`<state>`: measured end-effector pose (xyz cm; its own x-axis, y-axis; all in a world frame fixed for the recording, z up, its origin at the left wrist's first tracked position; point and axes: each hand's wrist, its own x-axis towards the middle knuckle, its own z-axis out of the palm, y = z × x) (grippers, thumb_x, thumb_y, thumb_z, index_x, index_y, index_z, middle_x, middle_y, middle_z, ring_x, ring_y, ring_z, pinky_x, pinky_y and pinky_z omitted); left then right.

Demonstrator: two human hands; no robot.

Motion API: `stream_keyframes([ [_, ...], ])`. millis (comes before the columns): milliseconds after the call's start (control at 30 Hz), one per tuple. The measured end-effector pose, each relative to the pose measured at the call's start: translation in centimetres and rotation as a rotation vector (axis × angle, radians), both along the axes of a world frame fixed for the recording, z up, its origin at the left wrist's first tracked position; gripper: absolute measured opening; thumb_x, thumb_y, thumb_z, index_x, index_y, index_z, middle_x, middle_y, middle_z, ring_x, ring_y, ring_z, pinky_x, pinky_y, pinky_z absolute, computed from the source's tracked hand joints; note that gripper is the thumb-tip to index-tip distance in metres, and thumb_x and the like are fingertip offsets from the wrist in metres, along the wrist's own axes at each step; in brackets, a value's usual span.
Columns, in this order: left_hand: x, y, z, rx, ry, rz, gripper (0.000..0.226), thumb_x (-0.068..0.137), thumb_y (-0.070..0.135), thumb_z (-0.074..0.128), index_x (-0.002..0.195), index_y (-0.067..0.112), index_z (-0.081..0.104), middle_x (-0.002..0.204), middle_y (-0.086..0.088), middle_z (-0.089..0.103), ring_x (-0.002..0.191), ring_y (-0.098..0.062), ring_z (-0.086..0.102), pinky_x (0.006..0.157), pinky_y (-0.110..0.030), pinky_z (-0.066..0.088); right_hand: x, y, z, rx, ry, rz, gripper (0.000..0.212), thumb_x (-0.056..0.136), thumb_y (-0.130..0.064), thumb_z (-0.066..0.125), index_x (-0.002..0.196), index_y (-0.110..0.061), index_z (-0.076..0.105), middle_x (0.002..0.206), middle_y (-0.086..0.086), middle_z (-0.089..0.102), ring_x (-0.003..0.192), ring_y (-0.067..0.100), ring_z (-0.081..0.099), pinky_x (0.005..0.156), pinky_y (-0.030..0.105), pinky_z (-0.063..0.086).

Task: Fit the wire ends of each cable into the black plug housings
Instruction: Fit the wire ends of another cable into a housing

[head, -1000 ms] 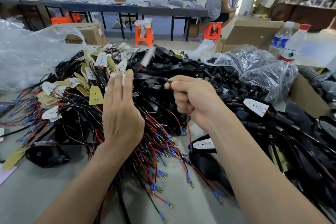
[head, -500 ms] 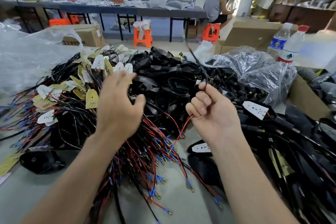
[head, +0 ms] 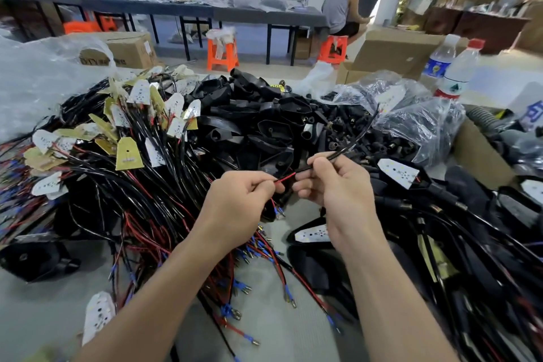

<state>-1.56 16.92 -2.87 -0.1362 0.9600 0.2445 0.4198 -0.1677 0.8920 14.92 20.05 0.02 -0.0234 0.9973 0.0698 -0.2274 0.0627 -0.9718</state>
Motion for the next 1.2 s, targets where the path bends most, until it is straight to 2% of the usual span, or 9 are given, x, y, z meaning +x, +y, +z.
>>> stream_keyframes([
  [133,0.4,-0.9,0.8,-0.058,-0.081,-0.085,0.025,0.088,0.04,0.058,0.083,0.031,0.08,0.051,0.002,0.055,0.048,-0.014,0.041,0.048,-0.03,0.034,0.0,-0.3,0.4,-0.027,0.104,-0.002,0.023,0.107,-0.004,0.042,0.088,-0.008,0.057,0.072,0.013,0.074,0.058,0.026,0.072,0.052,0.028,0.058],
  [367,0.2,2.8,4.1,0.091,0.565,0.271,0.025,0.096,0.028,0.064,0.116,0.029,0.077,0.116,0.006,0.074,0.11,-0.012,0.064,0.09,-0.023,0.046,0.2,-0.3,0.4,-0.011,0.107,0.022,0.023,0.107,-0.004,0.038,0.09,-0.009,0.053,0.067,0.011,0.07,0.048,0.024,0.067,0.043,0.027,0.052],
  [533,1.8,6.3,3.4,-0.081,1.163,0.273,0.023,0.092,0.039,0.065,0.11,0.028,0.072,0.108,0.001,0.073,0.107,-0.025,0.065,0.083,-0.036,0.038,-0.3,-0.4,-0.1,-0.022,0.074,0.019,0.024,0.107,-0.005,0.038,0.087,-0.009,0.052,0.065,0.014,0.066,0.037,0.019,0.055,0.034,0.022,0.035],
  [633,1.8,6.7,3.4,-0.001,0.975,0.335,0.012,0.087,0.026,0.067,0.095,0.03,0.075,0.093,0.006,0.075,0.095,-0.02,0.07,0.075,-0.031,0.034,-0.1,-0.4,0.0,-0.059,0.13,0.085,0.019,0.106,-0.002,0.044,0.091,-0.01,0.054,0.065,0.01,0.066,0.048,0.021,0.065,0.043,0.026,0.051],
  [800,0.9,4.9,4.3,0.128,-0.072,0.268,0.015,0.099,0.016,0.062,0.091,0.028,0.064,0.074,0.003,0.074,0.069,-0.027,0.072,0.064,-0.044,0.06,-0.1,-0.8,0.1,-0.005,0.062,0.117,0.023,0.096,0.013,0.053,0.096,-0.009,0.052,0.067,0.011,0.064,0.059,0.023,0.07,0.055,0.027,0.057],
  [900,1.4,2.9,4.1,0.01,-0.547,0.213,0.022,0.104,0.01,0.049,0.091,0.022,0.062,0.06,-0.001,0.066,0.044,-0.023,0.061,0.039,-0.032,0.05,-0.3,-0.8,0.3,0.059,0.006,0.101,0.023,0.095,0.011,0.052,0.094,-0.012,0.05,0.07,0.013,0.066,0.054,0.02,0.063,0.05,0.025,0.051],
  [1000,1.2,0.9,2.4,-0.032,-0.489,0.215,0.024,0.102,0.008,0.049,0.087,0.021,0.063,0.056,-0.004,0.055,0.039,-0.018,0.044,0.035,-0.025,0.033,-0.7,-1.0,0.4,0.064,0.034,0.11,0.018,0.102,0.004,0.046,0.096,-0.013,0.049,0.073,0.012,0.072,0.057,0.023,0.069,0.053,0.027,0.055],
  [1067,0.4,-0.4,1.3,-0.023,-0.339,0.221,0.019,0.102,0.018,0.056,0.087,0.026,0.065,0.065,-0.01,0.059,0.048,-0.027,0.047,0.041,-0.04,0.039,-0.8,-1.1,0.3,0.068,0.06,0.11,0.016,0.106,0.0,0.042,0.098,-0.012,0.049,0.075,0.013,0.073,0.059,0.026,0.072,0.054,0.028,0.058],
  [1200,-0.8,-3.1,0.5,-0.008,-0.08,0.205,0.025,0.099,0.043,0.047,0.098,0.03,0.068,0.083,-0.006,0.068,0.08,-0.03,0.064,0.076,-0.055,0.055,-0.8,-1.0,0.3,0.07,0.144,0.097,0.016,0.107,0.0,0.04,0.099,-0.013,0.046,0.074,0.013,0.071,0.059,0.029,0.072,0.054,0.031,0.058],
])
